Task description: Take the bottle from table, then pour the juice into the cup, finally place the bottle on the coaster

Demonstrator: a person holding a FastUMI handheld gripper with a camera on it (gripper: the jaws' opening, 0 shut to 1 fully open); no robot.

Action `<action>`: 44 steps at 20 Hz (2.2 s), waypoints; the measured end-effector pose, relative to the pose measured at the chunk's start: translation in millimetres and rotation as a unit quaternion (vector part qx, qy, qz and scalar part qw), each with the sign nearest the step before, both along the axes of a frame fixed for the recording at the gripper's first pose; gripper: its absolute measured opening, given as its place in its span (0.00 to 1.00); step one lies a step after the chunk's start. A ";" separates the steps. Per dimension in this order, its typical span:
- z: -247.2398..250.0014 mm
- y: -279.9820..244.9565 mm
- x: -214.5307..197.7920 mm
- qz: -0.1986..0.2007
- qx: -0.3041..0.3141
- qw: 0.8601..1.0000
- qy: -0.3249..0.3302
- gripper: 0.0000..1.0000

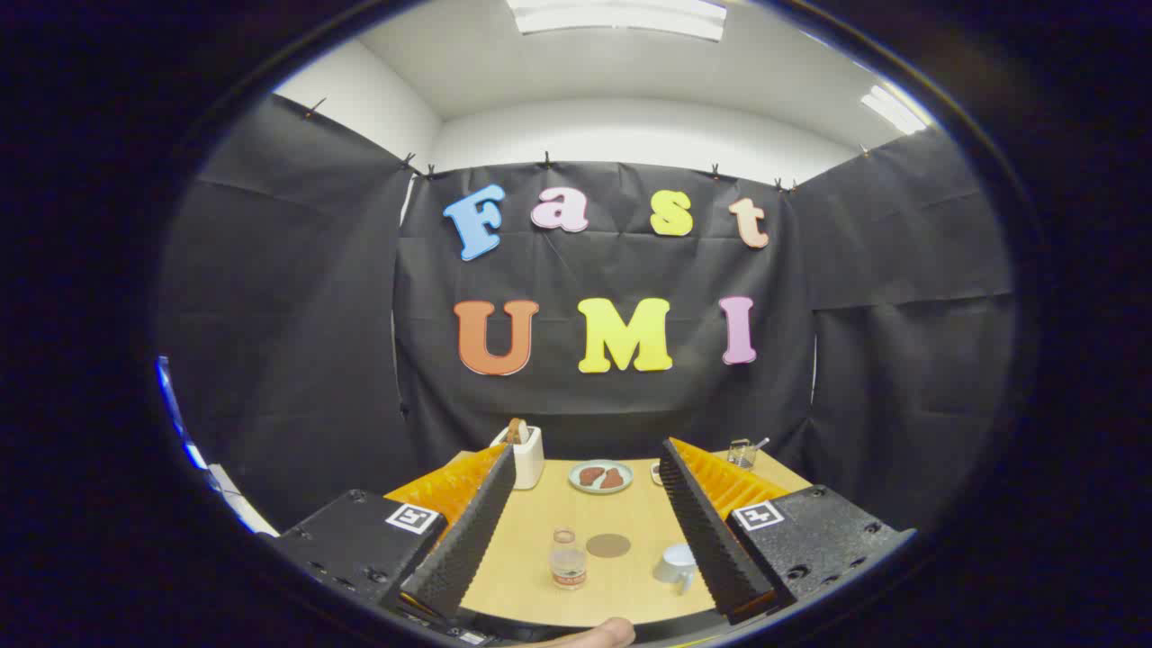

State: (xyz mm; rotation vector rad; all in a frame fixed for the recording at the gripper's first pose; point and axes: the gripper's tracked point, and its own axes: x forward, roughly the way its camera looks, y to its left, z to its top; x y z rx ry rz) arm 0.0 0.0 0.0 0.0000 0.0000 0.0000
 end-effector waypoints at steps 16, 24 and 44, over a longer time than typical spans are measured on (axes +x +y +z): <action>-28.1 1.6 10.1 -0.014 0.015 1.000 -0.008 1.00; -60.0 11.4 18.4 -0.010 0.011 1.000 -0.023 1.00; -218.3 12.2 79.6 0.002 0.003 1.000 0.018 1.00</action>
